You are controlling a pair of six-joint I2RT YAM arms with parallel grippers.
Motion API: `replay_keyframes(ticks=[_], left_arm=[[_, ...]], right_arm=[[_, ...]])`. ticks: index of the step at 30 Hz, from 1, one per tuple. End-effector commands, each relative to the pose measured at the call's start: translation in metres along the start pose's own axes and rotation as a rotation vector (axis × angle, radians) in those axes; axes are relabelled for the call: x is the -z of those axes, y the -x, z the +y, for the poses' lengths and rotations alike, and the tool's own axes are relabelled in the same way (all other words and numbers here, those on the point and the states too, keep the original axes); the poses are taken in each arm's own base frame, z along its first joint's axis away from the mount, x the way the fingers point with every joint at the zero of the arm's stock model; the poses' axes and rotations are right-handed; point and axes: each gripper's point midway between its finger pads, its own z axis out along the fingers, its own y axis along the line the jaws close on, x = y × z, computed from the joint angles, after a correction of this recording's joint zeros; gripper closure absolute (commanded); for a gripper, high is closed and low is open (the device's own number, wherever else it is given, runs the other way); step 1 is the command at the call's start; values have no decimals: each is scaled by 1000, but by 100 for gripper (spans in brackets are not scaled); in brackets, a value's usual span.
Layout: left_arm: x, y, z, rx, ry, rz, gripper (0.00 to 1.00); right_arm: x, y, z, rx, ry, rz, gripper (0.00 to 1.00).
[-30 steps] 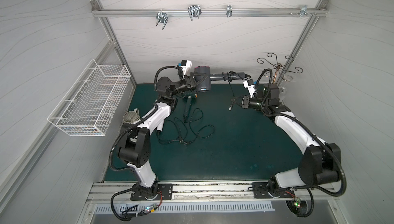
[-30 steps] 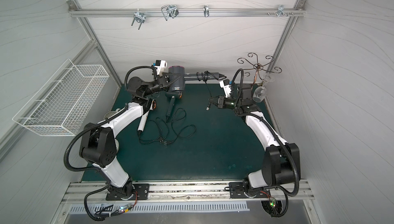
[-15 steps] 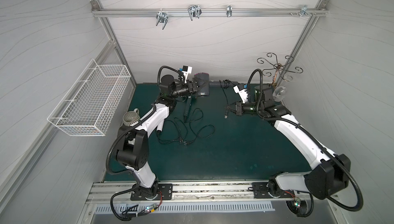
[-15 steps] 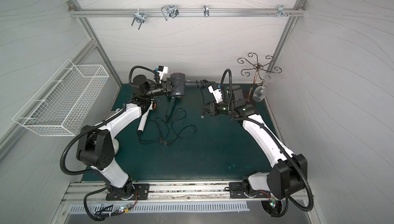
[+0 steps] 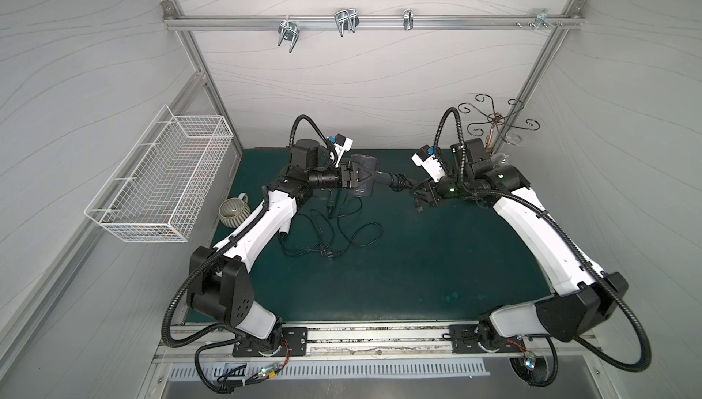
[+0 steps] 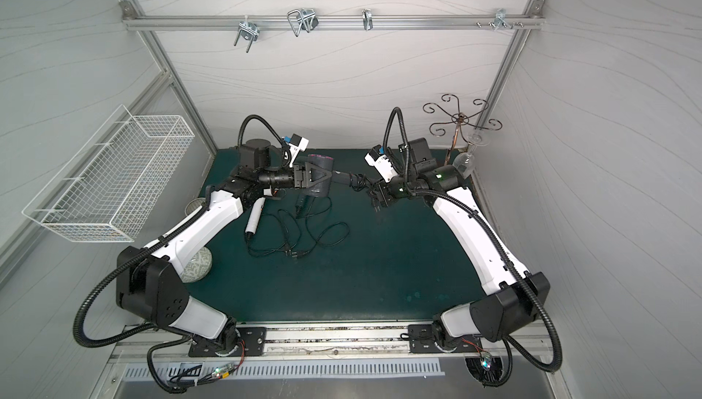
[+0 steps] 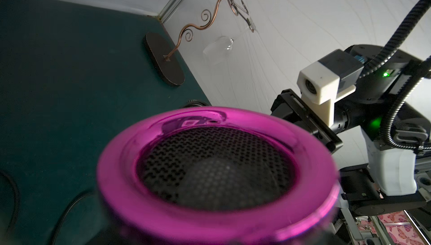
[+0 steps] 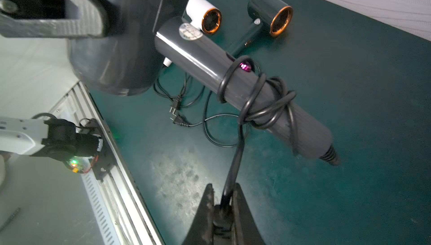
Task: Wrap the cord around the hair dryer
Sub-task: Wrap the power cord around the hair dryer.
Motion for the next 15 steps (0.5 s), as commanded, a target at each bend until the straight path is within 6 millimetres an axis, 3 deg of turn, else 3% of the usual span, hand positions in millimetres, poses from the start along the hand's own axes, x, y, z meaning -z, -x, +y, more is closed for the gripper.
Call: replay_keyframes(ticks=[1, 11, 15], left_arm=[[4, -19, -1, -37, 24, 48, 100], [-5, -59, -25, 50, -86, 183, 100], [-8, -71, -24, 97, -102, 220, 100]], right_arm=[[5, 1, -10, 129, -67, 27, 100], [-36, -8, -35, 230, -84, 61, 100], [-52, -15, -42, 261, -72, 76, 100]])
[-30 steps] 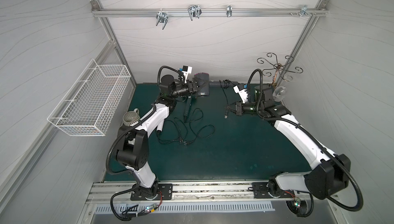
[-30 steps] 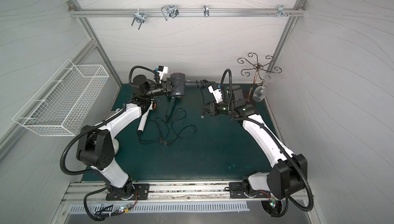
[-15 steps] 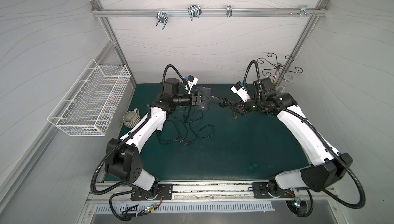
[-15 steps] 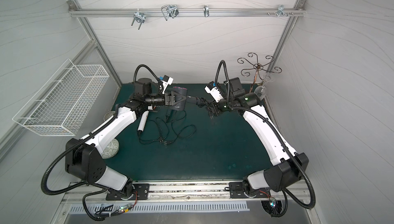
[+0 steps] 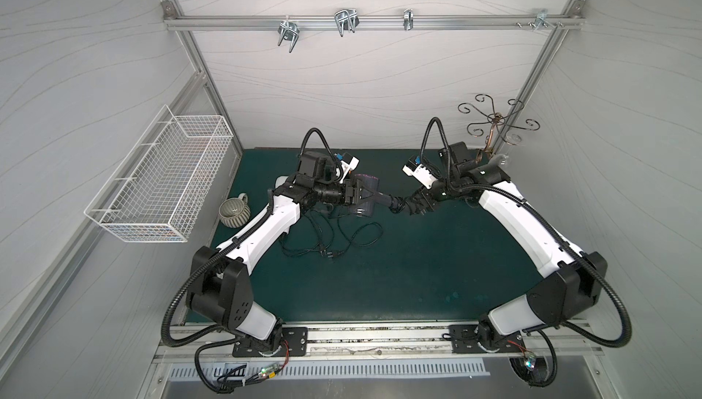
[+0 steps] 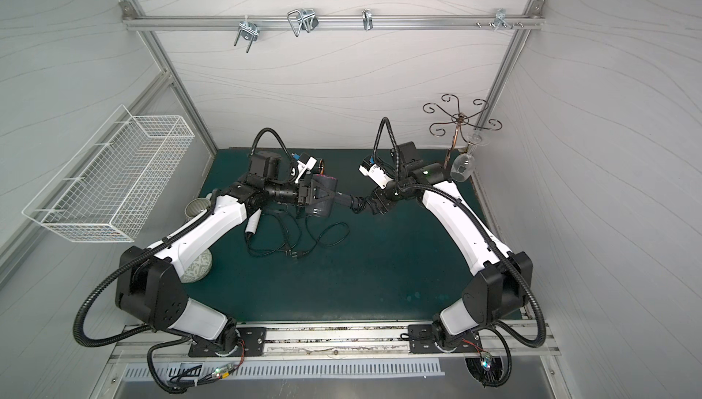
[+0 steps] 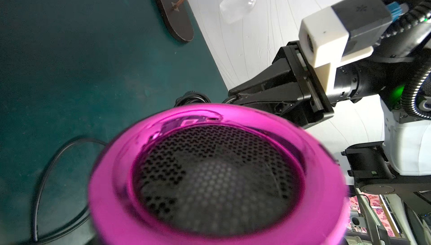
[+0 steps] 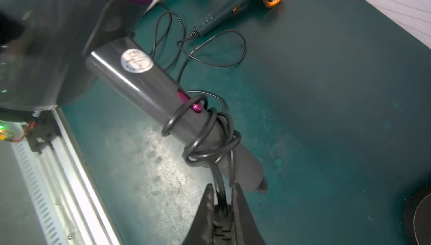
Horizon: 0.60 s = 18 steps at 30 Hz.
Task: Wrap the cord around the hair dryer
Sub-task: Wrap the power cord around the hair dryer.
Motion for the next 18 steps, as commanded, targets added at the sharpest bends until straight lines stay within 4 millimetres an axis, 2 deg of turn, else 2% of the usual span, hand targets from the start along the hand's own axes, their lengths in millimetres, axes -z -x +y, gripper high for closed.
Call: replay_keyframes(ticks=[1, 11, 18], left_arm=[[1, -18, -34, -14, -131, 73, 100], [-8, -17, -24, 122, -139, 89, 100], [-11, -19, -23, 193, -126, 124, 100]], right_arm=[[-15, 13, -14, 108, -25, -52, 100], [-65, -17, -15, 87, 67, 28, 100], [-85, -25, -18, 76, 103, 54, 100]])
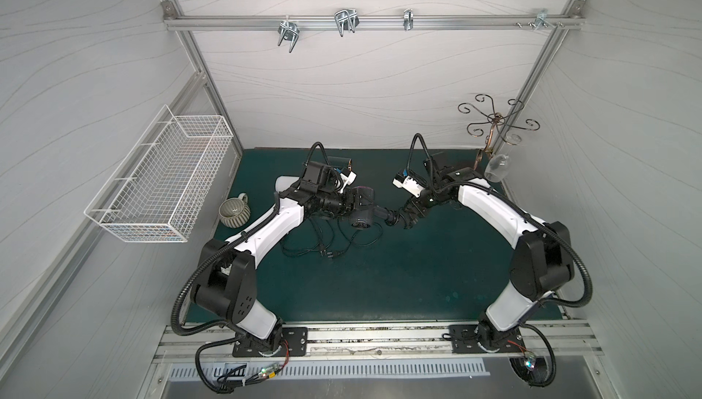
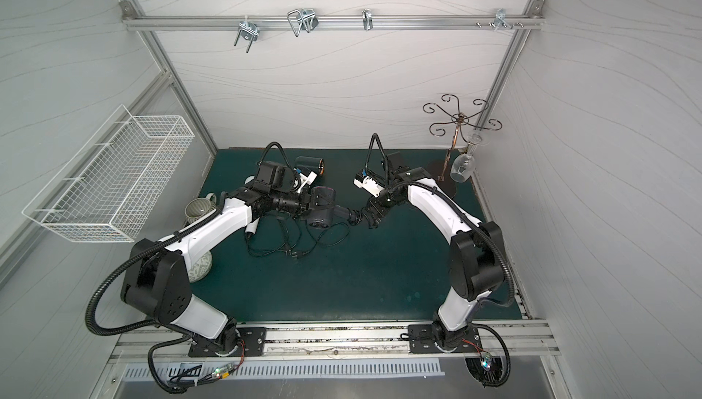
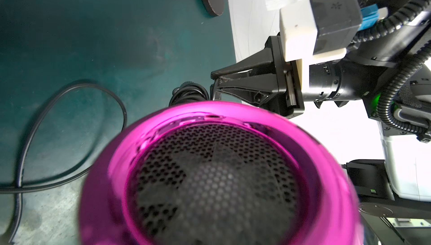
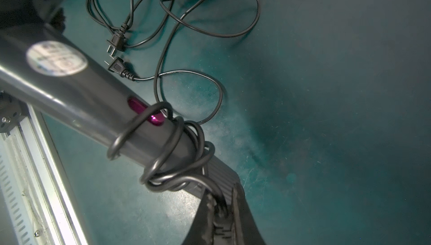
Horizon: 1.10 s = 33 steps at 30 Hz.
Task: Wrap the cord around the hair dryer
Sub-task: Wrap the power cord around the hair dryer.
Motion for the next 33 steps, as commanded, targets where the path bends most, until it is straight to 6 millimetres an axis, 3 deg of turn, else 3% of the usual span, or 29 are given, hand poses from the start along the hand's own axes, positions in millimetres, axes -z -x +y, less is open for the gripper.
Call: replay_keyframes(ticks=[1, 7, 15, 24, 33], left_arm=[[5, -8, -60, -78, -183, 86, 100], [0, -13, -54, -29, -177, 116, 100], [-3, -11, -52, 11, -183, 131, 100], [-8, -12, -44, 74, -170, 151, 100], [-14, -14, -36, 140, -175, 164, 100]], right_arm=[[-9, 11, -6, 67, 2, -52, 100], [-18, 3, -8, 79, 9, -39, 99], [-25, -2, -8, 72, 28, -17, 84], [-32, -9, -7, 61, 47, 2, 79], [-41, -13, -9, 44, 57, 30, 66]])
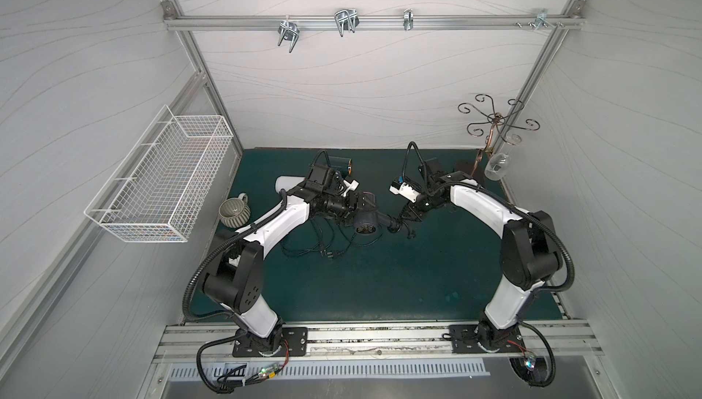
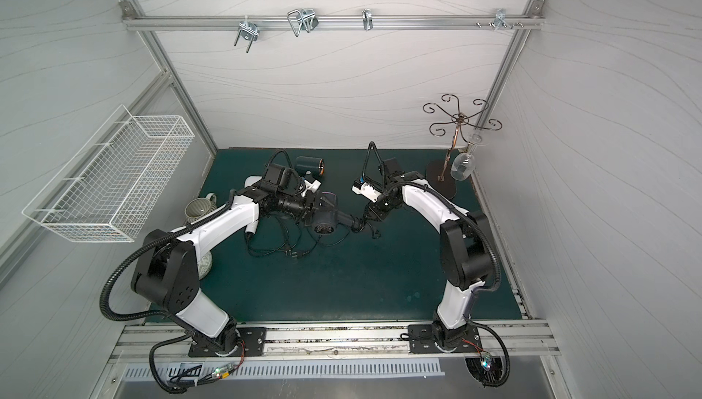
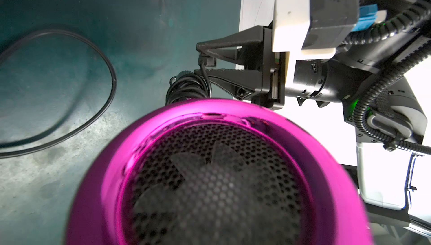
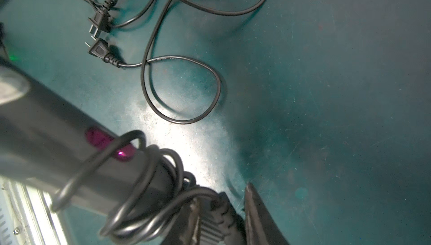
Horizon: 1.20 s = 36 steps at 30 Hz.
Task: Wrap the cord around the hair dryer
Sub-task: Wrap the power cord around the hair dryer.
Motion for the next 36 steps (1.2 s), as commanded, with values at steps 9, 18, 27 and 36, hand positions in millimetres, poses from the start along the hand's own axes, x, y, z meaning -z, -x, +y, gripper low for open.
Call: replay_keyframes(ticks=[9, 18, 27, 36], left_arm=[[-7, -5, -37, -22, -155, 85, 100], [-18, 4, -19, 96, -170, 87, 100], [-22, 15, -12, 175, -193, 58, 100], [-23, 23, -6, 234, -213, 25, 100]], right_arm=[[-17, -1, -3, -9, 44, 22, 46], [-15, -11, -15, -50, 38, 35, 41], [-11, -16, -27, -91, 25, 46, 40], [-15, -27, -42, -161, 23, 65, 40]])
